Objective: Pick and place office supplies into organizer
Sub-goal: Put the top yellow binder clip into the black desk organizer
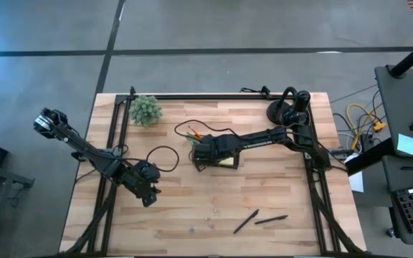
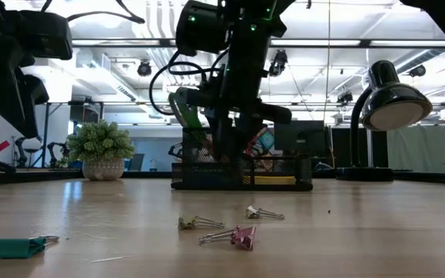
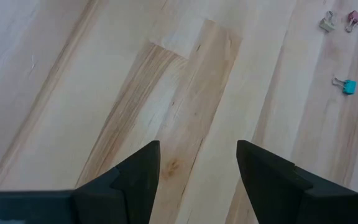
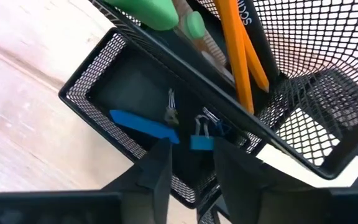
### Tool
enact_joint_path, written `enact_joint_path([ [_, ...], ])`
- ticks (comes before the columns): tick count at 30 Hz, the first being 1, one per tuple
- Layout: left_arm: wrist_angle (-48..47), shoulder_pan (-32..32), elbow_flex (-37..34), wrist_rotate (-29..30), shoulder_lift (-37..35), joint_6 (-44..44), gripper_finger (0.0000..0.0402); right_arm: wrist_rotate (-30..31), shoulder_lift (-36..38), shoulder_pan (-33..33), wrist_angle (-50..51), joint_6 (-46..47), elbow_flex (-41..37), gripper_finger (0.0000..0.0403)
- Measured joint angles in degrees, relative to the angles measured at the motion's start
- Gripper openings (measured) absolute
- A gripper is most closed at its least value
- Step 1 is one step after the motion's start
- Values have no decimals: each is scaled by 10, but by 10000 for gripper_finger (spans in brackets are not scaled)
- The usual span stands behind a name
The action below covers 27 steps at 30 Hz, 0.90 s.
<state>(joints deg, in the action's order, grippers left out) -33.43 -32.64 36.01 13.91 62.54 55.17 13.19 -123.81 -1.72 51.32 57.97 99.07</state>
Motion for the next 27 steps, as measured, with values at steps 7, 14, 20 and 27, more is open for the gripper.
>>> enact_joint_path([
  [7, 0, 0, 0, 0, 0, 0, 199, -7, 12, -11, 5, 3, -1, 159],
  [14, 0, 0, 0, 1, 0, -2, 199, 39, 72, -68, 25, -21, -2, 165],
  [20, 0, 0, 0, 1, 0, -12, 199, 82, 112, -153, 58, -120, -8, 156],
  [27, 2, 0, 0, 2, 0, -21, 199, -11, 82, -268, 32, -81, -29, 158],
])
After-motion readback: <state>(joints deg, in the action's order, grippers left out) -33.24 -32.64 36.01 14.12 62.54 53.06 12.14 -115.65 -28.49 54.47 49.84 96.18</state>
